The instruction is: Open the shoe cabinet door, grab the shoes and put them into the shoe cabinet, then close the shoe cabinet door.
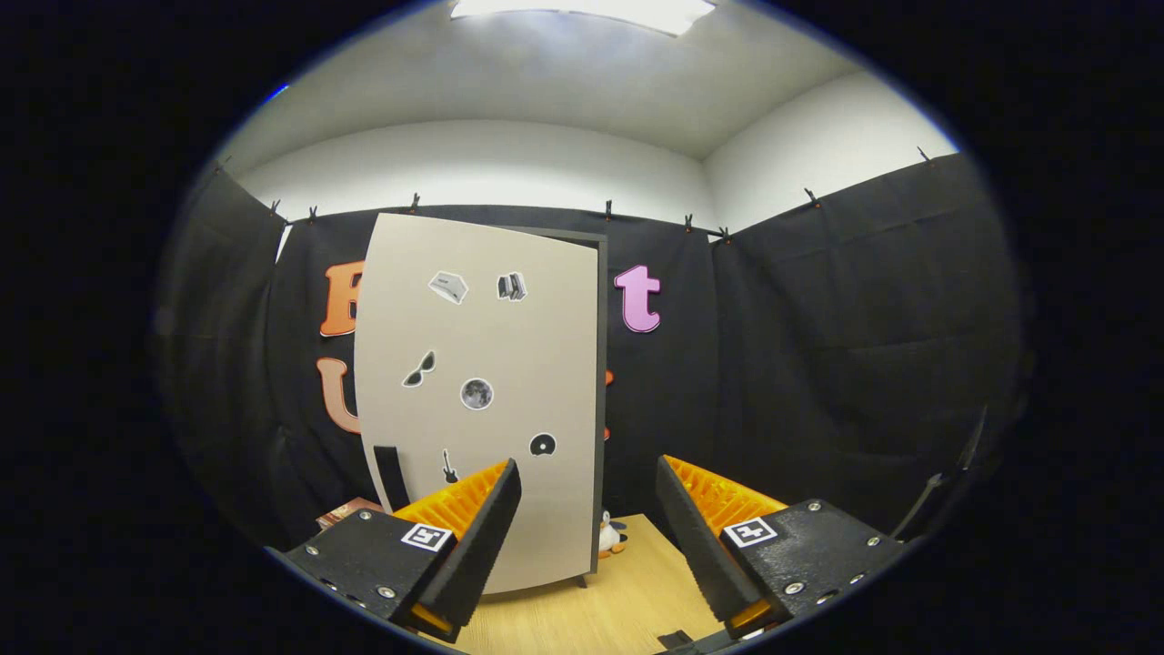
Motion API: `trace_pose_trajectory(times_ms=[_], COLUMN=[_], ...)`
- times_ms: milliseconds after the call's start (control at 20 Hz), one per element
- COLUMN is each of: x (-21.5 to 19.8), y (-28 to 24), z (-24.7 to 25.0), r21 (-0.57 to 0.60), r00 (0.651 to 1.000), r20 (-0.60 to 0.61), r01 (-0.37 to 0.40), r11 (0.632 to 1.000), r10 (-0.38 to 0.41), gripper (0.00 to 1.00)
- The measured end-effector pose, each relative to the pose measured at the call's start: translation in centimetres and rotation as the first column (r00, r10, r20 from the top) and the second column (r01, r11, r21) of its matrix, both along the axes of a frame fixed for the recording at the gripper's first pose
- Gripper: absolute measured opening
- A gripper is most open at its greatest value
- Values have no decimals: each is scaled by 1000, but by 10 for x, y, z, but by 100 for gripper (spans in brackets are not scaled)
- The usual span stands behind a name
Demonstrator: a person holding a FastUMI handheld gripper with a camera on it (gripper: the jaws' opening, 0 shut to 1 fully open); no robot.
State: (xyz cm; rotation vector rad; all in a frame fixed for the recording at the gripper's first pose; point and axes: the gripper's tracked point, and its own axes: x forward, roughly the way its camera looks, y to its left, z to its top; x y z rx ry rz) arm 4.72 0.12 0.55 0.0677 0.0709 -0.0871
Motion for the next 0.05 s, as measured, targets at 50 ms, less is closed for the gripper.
trace_pose_trajectory(times_ms=[50], x=[-2], y=[0], z=[3], r21=[7], r00=[1000], r20=[7], r01=[2], r11=[1000], r10=[-2], gripper=[93])
